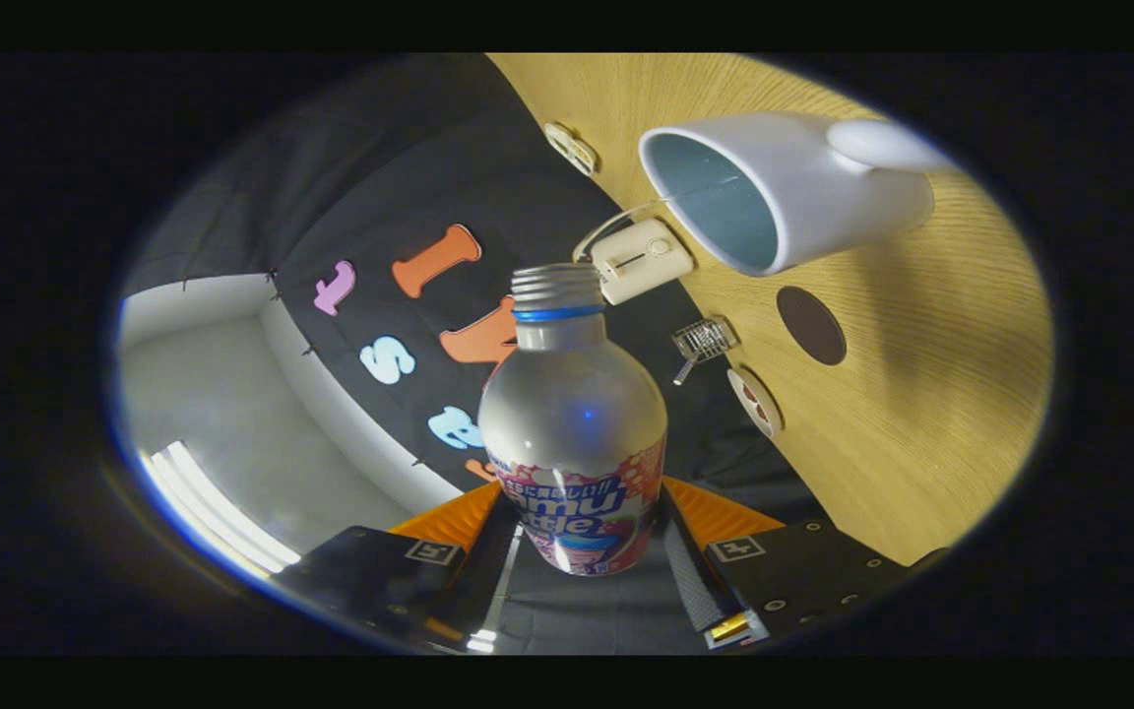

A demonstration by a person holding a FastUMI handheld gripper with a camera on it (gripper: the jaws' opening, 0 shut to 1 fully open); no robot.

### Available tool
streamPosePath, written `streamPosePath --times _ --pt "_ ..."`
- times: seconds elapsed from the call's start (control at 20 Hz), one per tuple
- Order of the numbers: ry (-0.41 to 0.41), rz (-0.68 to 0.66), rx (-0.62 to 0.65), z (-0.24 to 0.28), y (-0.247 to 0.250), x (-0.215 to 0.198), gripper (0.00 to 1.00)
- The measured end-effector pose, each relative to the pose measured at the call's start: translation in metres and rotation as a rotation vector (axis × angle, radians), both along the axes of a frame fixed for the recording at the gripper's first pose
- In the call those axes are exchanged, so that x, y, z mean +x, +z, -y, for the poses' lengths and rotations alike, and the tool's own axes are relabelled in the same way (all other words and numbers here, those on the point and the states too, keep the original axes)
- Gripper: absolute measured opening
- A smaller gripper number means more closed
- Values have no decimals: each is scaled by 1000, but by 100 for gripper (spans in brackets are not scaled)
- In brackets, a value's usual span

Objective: Take the bottle from table, then pour the juice into the cup, finally place the bottle on the coaster

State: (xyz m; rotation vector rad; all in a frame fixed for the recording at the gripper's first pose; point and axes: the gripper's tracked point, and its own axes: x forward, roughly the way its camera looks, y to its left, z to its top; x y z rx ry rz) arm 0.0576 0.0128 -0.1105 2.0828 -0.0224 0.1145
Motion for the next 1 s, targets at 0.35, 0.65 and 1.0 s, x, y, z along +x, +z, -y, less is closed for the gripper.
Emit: streamPosePath --times 0.35,0.65,1.0 --pt "-7 16 31 6 10 -3 77" --pt "-24 34 66 14 18 -5 77" --pt "-28 55 110 16 23 -4 77"
